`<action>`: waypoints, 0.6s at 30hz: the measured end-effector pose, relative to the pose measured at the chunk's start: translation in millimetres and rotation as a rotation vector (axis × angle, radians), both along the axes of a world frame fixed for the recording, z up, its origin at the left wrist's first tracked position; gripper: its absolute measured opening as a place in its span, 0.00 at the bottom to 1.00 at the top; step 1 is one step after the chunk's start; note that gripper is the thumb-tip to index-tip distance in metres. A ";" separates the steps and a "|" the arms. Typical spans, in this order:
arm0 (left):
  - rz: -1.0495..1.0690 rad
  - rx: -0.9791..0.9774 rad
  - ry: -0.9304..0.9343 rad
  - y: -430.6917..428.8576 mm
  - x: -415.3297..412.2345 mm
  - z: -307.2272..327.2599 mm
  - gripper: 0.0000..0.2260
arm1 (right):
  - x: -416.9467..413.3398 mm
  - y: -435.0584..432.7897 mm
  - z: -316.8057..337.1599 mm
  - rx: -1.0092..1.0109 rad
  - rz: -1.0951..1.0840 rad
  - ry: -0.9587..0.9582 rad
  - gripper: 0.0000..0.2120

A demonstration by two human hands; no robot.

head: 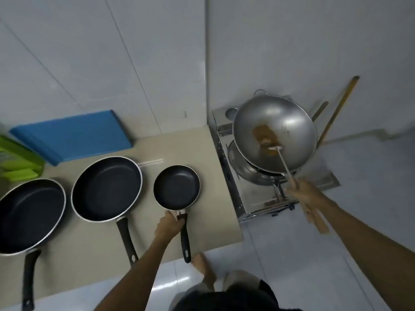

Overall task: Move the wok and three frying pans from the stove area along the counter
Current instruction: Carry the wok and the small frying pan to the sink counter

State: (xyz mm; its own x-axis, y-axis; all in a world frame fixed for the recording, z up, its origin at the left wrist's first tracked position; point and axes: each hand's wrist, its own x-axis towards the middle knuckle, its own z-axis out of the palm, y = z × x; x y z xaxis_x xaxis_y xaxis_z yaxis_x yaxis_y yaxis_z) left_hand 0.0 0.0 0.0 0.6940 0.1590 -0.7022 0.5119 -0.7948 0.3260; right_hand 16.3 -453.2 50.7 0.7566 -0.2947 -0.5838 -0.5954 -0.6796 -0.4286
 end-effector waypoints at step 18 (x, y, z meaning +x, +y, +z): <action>0.719 -0.527 0.078 -51.6 -13.4 -14.1 0.07 | 8.3 -32.0 -22.7 0.112 -0.111 0.046 0.19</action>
